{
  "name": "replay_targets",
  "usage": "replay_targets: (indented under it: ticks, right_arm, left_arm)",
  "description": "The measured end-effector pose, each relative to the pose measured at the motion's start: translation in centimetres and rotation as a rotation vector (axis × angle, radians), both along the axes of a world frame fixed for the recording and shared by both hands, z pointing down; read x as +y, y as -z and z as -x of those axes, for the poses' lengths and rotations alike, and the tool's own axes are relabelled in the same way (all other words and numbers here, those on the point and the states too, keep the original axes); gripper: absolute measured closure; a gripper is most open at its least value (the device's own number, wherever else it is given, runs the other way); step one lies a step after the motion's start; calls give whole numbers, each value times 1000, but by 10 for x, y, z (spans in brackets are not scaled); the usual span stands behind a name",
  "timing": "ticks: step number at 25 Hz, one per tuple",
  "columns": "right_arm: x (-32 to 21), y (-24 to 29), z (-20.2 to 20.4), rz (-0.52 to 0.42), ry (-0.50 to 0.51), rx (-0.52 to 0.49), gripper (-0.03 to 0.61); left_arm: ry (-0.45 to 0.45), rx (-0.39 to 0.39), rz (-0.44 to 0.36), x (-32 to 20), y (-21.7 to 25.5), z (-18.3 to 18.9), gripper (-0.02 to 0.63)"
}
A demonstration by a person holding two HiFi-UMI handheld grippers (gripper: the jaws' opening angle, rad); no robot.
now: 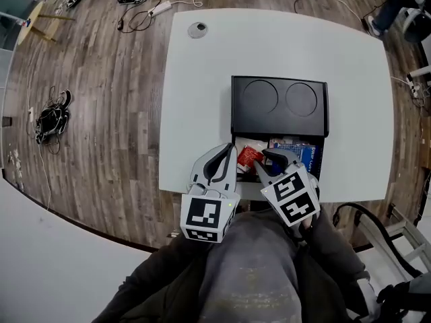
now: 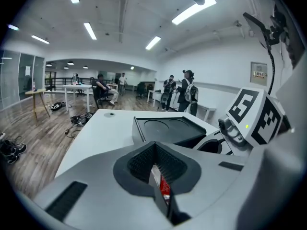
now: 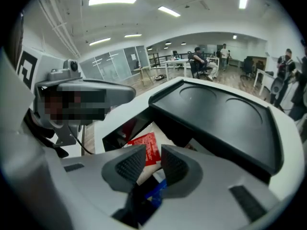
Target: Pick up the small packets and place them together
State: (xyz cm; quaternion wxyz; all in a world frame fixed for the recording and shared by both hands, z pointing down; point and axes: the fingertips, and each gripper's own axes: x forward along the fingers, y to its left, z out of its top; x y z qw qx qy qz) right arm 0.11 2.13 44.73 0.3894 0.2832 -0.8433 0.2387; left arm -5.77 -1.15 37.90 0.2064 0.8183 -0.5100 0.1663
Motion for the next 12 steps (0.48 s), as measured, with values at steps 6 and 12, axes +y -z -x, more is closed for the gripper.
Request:
replay_targets:
  ticks: [6, 12]
  right_arm:
    - [8, -14, 2, 57, 56, 46, 483]
    - [-1, -25, 6, 65, 109, 92, 483]
  left_arm:
    - [31, 8, 21, 2, -5, 2, 623]
    - [53, 4, 41, -4, -14, 6, 623]
